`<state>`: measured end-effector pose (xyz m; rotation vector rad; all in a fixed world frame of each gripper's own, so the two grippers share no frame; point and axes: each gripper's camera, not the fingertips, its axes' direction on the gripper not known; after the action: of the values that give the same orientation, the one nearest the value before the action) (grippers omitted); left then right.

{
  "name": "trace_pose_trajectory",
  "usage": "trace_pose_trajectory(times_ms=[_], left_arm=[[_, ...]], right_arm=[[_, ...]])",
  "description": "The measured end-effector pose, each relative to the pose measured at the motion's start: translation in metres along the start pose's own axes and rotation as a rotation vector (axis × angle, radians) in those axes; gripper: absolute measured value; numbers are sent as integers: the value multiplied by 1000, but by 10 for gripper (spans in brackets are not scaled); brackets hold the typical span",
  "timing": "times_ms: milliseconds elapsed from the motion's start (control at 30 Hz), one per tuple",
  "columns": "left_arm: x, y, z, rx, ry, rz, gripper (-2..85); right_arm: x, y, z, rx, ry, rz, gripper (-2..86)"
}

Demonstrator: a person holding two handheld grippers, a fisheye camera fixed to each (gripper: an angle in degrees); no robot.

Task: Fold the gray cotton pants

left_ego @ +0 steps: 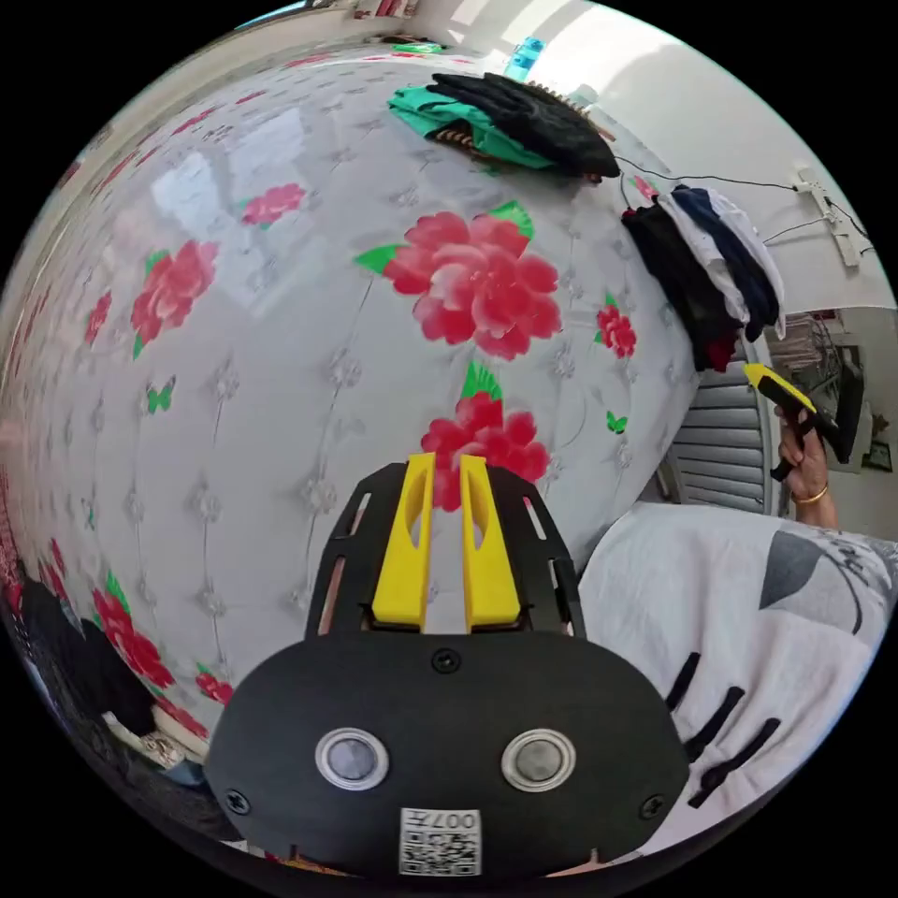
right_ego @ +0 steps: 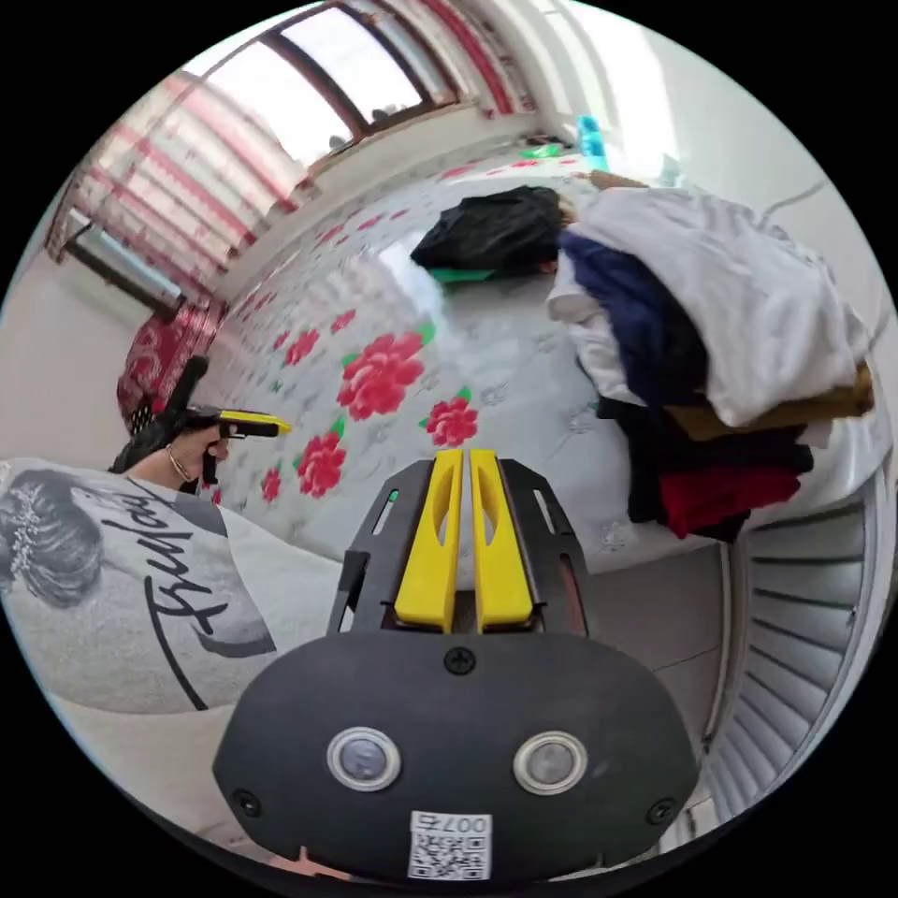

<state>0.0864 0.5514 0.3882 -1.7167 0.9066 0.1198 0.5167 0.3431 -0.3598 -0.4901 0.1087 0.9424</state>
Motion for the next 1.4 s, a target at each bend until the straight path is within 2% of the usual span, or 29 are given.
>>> trace_pose_trajectory(times_ms=[133,233,300,500,567,667,867,967,1067,1133,1200,1267,1400], left_arm=[[-32,109,17,-10,-13,-281,29],[-60,179,11,89,29,-500,35],[-78,217,3,144,-9,-598,48],[-154,347,-56,342,-265,-901,57],[-184,407,-88,476,-367,-1028,52],[-217,473,-127,621,-502,-1097,60],[-296,551,-189,746,-674,-1153,107],[-338,560,-205,727,-738,-1142,110],[-387,574,-204,640,-677,-1226,97],[-399,584,-205,655,-641,-1212,74],[-393,590,-213,732,-584,-1130,50],[-360,591,-225,917,-508,-872,43],[-293,564,-231,991,-342,-478,40]], right_arm=[[-100,-42,81,-221,-90,-271,-3],[-196,-60,135,-321,-38,-497,-3],[-266,-62,173,-368,-7,-622,-3],[-391,-38,267,-557,97,-731,-3],[-415,-28,285,-587,147,-736,-3],[-447,-16,304,-586,266,-711,-3],[-487,2,324,-544,380,-570,-3],[-503,12,332,-532,424,-497,-3],[-520,24,341,-517,487,-455,-2],[-530,34,346,-508,535,-443,-1],[-540,45,352,-503,590,-429,1],[-547,52,350,-470,583,-395,5],[-591,60,304,-173,282,-413,37]])
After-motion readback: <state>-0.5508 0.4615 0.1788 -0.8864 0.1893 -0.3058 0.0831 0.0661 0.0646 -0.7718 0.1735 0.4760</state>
